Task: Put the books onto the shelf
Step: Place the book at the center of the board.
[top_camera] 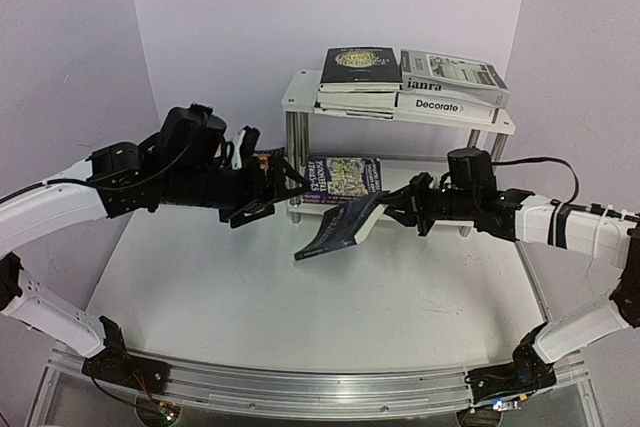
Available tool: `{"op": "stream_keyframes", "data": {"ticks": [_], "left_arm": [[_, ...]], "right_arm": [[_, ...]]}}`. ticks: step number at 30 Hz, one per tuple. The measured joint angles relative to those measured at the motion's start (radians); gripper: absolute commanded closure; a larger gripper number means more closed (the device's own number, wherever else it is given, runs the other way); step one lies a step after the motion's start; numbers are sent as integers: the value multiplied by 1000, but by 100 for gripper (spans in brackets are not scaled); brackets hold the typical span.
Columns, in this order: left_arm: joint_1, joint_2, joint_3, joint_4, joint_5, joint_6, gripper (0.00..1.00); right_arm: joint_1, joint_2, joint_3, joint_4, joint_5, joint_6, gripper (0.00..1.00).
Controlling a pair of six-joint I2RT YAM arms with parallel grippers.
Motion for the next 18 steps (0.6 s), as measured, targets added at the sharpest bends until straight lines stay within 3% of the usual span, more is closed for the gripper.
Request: {"op": "stream_keyframes", "data": {"ticks": [3, 8, 14, 18], "left_arm": [[1, -69, -119, 93, -22, -200, 9], [1, -130, -362, 274, -26, -482, 5], [77, -140, -482, 363, 69, -547, 3], [185, -139, -547, 376, 187, -487, 6]], "right_arm": [[0, 0, -12, 86, -13, -5, 100], [-2, 26, -16, 201, -100, 4, 100], [-2, 70, -102, 309, -245, 14, 98], [-2, 109, -134, 317, -349, -28, 76]]}}
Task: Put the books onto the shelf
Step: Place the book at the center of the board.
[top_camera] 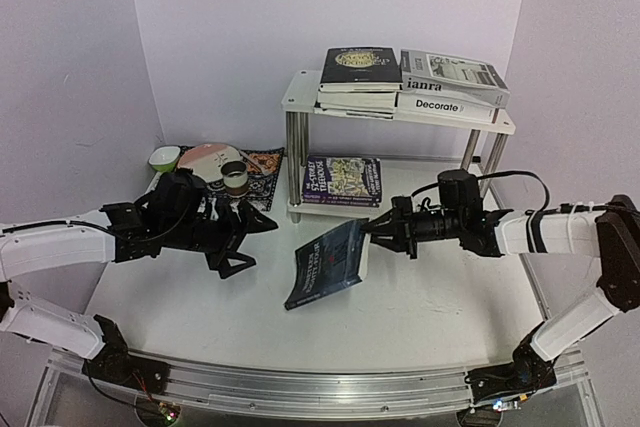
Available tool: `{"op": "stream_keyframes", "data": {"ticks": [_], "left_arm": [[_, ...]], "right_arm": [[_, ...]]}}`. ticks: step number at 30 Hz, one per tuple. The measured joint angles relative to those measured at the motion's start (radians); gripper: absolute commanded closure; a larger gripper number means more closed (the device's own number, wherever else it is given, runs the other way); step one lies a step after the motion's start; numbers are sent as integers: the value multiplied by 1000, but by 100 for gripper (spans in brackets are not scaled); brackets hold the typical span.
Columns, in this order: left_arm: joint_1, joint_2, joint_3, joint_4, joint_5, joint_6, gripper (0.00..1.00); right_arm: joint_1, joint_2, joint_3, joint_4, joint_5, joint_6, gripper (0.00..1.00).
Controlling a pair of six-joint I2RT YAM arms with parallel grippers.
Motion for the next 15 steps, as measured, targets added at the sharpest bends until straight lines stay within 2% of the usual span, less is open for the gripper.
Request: {"op": "stream_keyframes", "data": {"ticks": [2, 5, 6, 11, 15], "left_arm": [[33, 12, -16, -2, 67, 43, 7], [41, 64, 4, -39, 133, 130, 7], [41, 103, 34, -87, 151, 185, 7], [40, 249, 167, -258, 167, 388, 8], [40, 314, 200, -321, 163, 491, 7]], "right_arm": [[0, 35, -15, 7, -47, -32, 65], [-2, 82, -45, -2, -82, -96, 58], [-4, 88, -57, -34, -79, -131, 54], [-9, 87, -72, -318, -8, -352, 46], [-9, 86, -57, -476, 48, -469, 27]]}}
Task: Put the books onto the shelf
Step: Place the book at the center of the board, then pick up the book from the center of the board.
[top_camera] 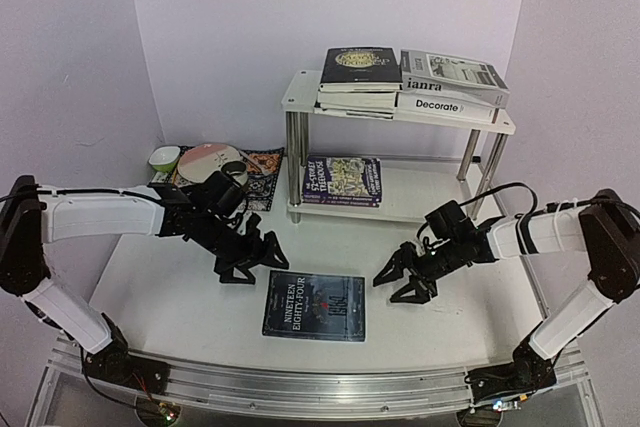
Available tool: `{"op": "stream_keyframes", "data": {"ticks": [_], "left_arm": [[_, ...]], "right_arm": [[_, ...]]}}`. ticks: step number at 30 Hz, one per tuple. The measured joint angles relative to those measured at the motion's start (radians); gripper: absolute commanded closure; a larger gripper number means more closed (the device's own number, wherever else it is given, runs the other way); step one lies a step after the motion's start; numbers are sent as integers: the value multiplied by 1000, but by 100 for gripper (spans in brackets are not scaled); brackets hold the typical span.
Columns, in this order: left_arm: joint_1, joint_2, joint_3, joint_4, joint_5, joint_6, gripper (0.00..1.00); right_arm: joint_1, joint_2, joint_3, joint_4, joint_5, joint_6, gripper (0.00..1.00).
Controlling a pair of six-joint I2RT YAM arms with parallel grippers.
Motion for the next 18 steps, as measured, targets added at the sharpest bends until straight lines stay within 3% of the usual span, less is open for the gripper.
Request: {"op": "stream_keyframes", "data": {"ticks": [4, 10, 18], "left_arm": [[0, 34, 1, -51, -9, 69, 7], [0, 64, 1, -65, -6, 140, 11], [0, 144, -32, -21, 29, 169, 19]], "right_arm": [[7, -12, 10, -94, 58, -59, 17], [101, -56, 10, -163, 142, -85, 17], [191, 76, 66, -179, 190, -95, 18]]}}
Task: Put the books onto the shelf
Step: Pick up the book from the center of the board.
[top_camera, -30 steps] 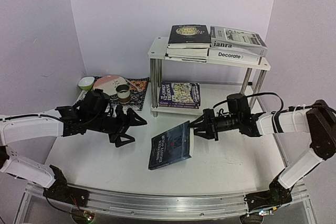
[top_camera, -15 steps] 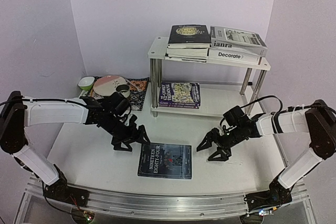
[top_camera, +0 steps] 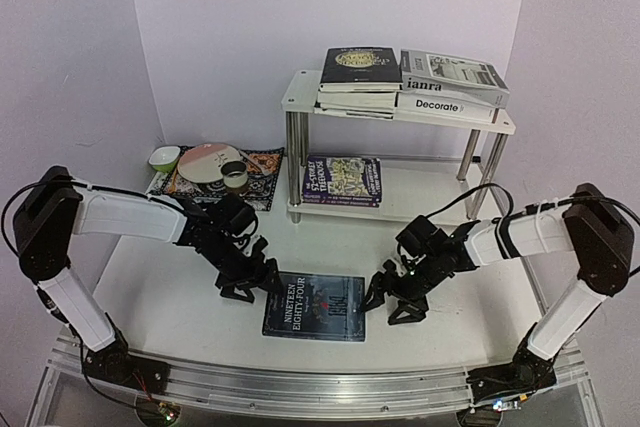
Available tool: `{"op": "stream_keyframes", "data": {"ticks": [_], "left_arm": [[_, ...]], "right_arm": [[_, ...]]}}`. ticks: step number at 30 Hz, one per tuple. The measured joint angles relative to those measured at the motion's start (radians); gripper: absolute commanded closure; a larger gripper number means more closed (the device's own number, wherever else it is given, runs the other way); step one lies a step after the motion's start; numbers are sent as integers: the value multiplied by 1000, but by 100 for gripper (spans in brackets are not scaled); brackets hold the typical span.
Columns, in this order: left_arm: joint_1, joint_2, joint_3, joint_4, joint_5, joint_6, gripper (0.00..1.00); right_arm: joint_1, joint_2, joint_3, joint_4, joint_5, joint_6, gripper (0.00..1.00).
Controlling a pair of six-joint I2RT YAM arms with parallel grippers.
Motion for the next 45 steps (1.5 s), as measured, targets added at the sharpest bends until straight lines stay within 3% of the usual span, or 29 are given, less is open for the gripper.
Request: {"op": "stream_keyframes", "data": {"ticks": [7, 11, 15, 19, 23, 34, 45], "left_arm": [[0, 88, -35, 121, 60, -23, 23], [0, 115, -35, 193, 93, -38, 31], [14, 132, -32, 194, 106, -62, 51], [32, 149, -30, 190, 93, -73, 86], [39, 148, -30, 190, 89, -55, 98], [9, 98, 10, 208, 43, -52, 100], [6, 52, 278, 45, -51, 45, 100]], "right_arm": [[39, 82, 65, 98, 21, 41, 22], [54, 121, 70, 212, 19, 93, 33], [56, 145, 76, 233, 28, 138, 56], [59, 148, 75, 220, 63, 154, 83], [66, 108, 40, 240, 108, 152, 100], [82, -64, 27, 136, 243, 101, 100], [76, -270, 184, -108, 457, -48, 100]]}}
